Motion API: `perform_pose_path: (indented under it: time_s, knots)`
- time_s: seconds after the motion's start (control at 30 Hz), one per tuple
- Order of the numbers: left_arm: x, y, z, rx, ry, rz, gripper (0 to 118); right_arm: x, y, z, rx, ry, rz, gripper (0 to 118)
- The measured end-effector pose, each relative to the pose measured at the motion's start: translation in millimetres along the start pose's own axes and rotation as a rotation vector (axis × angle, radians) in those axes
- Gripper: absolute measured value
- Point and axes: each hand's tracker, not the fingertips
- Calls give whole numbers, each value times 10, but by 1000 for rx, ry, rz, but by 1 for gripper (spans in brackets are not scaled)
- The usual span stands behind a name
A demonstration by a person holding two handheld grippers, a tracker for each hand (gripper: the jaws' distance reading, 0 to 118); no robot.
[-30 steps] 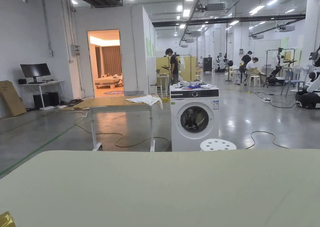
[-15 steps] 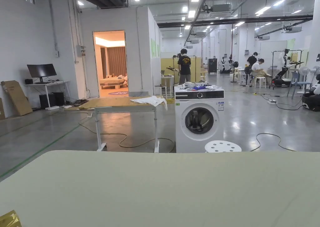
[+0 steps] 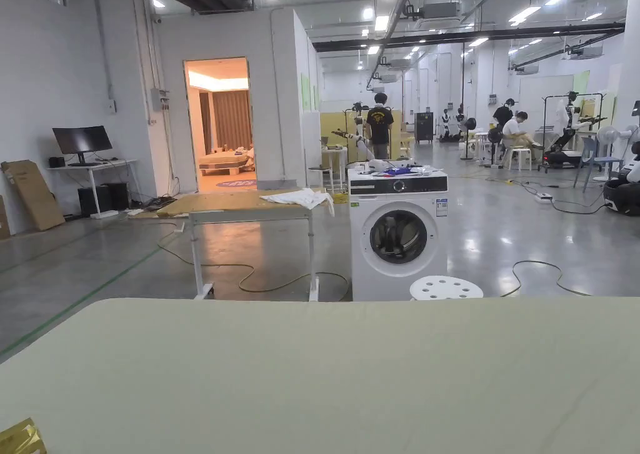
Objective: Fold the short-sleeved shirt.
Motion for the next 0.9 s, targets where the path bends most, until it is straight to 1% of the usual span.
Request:
perform_pose_path:
  time_s: [0.13, 0.37, 0.4, 0.43, 0.47, 0.5, 0.53, 0.63, 0.73, 0.8, 0.9]
  knots:
    - [0, -9, -5, -9, -3, 11, 117, 2, -2, 7, -4, -5, 1, 118]
    - [-46, -2, -12, -17, -6, 61, 117, -14, 21, -5, -4, -11, 28, 118]
    - [-52, -2, -13, -20, -3, 62, 117, -21, 37, -13, -2, -14, 23, 118]
    - [-56, -1, -14, -22, -1, 64, 117, -30, 59, -25, -13, -27, 2, 118]
    - [-61, -1, -16, -25, 2, 68, 117, -43, 79, -38, -39, -69, -38, 118]
    - [-68, 0, -17, -28, 2, 74, 117, -64, 99, -38, -53, -126, -57, 118]
    - [-72, 1, -17, -30, 0, 79, 117, -78, 112, -39, -62, -152, -63, 118]
    - [-74, 5, -7, -28, -3, 89, 117, -94, 156, -50, -89, -128, -57, 118]
    - [-69, 17, -11, -29, -9, 88, 117, -115, 179, -33, -100, -96, -82, 118]
    - [-56, 25, -15, -29, -14, 81, 117, -156, 244, -15, -131, -111, -112, 118]
    - [-34, 47, -19, -29, -19, 73, 117, -225, 297, 7, -134, -120, -103, 118]
